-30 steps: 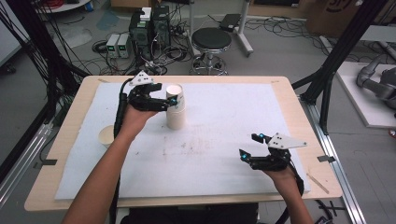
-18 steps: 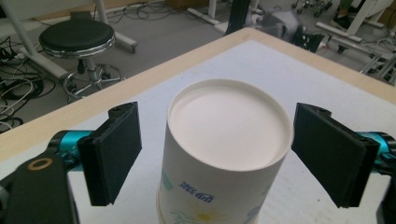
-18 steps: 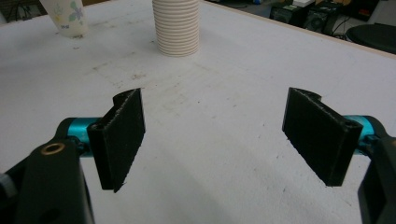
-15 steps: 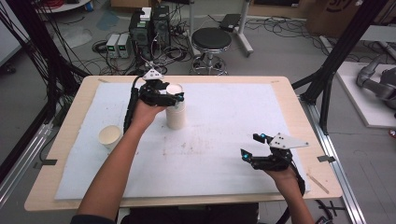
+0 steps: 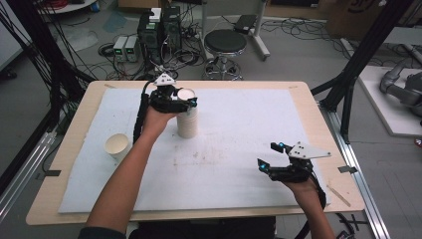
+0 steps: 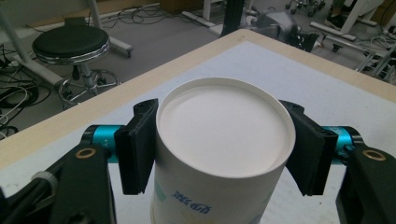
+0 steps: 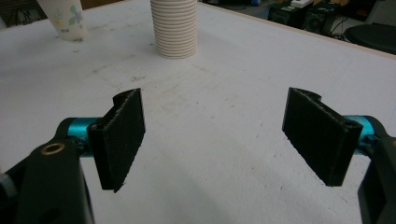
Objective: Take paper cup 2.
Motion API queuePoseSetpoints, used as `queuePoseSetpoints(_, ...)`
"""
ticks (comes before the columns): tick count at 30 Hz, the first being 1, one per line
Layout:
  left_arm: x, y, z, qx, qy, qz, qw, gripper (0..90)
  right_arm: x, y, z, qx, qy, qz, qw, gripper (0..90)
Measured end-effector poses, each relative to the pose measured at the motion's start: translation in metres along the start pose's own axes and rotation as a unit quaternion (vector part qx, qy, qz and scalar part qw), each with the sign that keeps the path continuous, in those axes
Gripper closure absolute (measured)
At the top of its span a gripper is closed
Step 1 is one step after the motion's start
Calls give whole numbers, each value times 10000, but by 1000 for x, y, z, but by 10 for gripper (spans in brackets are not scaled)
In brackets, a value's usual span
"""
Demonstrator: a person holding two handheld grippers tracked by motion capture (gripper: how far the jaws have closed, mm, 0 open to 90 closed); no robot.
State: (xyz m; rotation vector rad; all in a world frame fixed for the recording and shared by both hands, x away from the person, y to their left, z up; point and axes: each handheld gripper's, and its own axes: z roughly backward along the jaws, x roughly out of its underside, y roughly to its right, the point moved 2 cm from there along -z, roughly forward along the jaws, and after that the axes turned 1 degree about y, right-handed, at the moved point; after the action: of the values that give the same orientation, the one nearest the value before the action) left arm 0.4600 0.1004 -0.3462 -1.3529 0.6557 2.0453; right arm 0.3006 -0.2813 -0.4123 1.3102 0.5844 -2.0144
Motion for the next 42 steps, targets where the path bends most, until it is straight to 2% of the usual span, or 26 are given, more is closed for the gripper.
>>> queuePoseSetpoints(5, -4, 0, 4, 11, 155, 18, 9999, 341, 0, 1, 0, -7, -2, -28, 10000, 217)
queuePoseSetpoints(10, -8, 1, 7, 49, 207, 36, 9998, 343, 0, 0, 0, -15, 5, -22, 10000, 217)
queuePoseSetpoints(18, -27, 4, 18, 71, 500, 57, 9987, 347, 1, -1, -1, -49, -36, -18, 10000, 217)
queuePoseSetpoints(23, -34, 3, 25, 57, 590, 105, 9982, 348, 0, -2, -1, -62, -18, -17, 10000, 217)
queuePoseSetpoints(29, -45, 4, 34, 28, 740, 61, 9972, 350, 0, -1, -4, -77, -35, 8, 10000, 217)
queuePoseSetpoints(34, -52, 7, 48, 28, 1004, 76, 9949, 351, 0, -2, -4, -97, -52, -18, 9999, 217)
queuePoseSetpoints(36, -53, 9, 51, 22, 1024, 42, 9947, 351, 0, -2, -4, -91, -50, -20, 9999, 217)
queuePoseSetpoints(42, -59, 16, 78, 94, 1301, -34, 9914, 352, 0, -3, -4, -110, -48, -9, 9999, 217)
